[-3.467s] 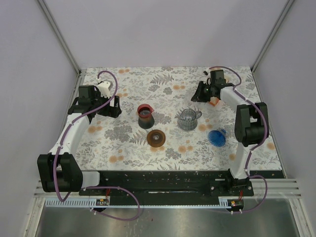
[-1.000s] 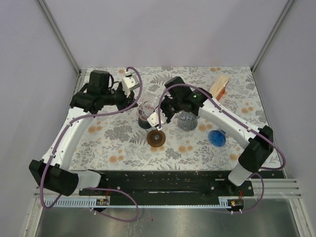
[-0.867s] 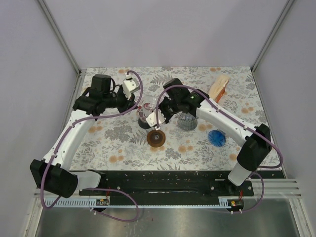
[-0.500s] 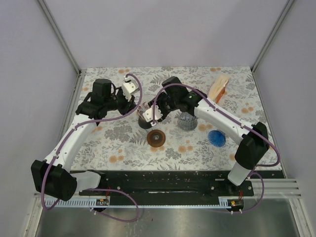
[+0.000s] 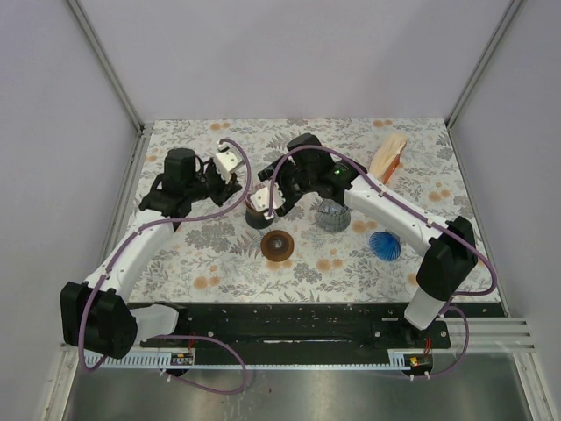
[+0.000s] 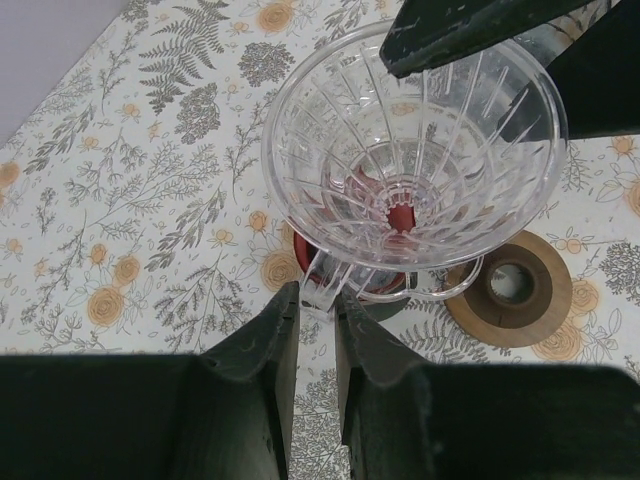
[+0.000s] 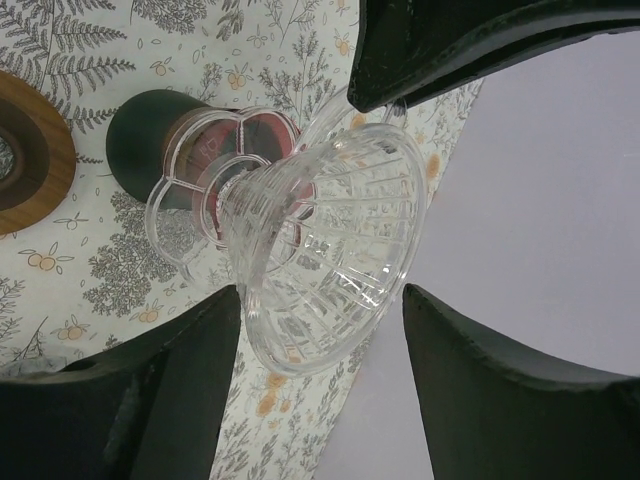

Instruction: Place the coffee filter in the dripper

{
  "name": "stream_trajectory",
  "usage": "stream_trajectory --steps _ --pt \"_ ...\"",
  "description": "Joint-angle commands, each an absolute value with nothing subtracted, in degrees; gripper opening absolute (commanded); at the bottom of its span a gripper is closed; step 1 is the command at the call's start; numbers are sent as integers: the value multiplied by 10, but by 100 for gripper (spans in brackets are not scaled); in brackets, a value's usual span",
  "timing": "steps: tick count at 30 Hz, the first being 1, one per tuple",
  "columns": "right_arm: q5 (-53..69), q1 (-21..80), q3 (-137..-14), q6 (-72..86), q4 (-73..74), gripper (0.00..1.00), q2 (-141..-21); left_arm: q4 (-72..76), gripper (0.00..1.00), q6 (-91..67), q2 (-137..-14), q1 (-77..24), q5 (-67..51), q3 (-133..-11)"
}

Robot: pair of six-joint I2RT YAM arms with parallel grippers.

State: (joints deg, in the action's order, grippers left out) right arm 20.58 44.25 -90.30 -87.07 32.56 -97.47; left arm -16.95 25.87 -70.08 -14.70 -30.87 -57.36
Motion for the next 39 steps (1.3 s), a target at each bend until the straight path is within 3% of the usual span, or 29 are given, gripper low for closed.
stream_trajectory --steps 1,13,39 --pt "234 446 -917 -858 282 73 -952 -117 0 270 -679 -141 -293 -560" --pt "236 446 -911 -846 282 74 -952 -92 0 280 -669 -132 -268 -526" --pt "226 443 -896 -823 265 76 -940 -70 0 217 -652 -54 -345 -544"
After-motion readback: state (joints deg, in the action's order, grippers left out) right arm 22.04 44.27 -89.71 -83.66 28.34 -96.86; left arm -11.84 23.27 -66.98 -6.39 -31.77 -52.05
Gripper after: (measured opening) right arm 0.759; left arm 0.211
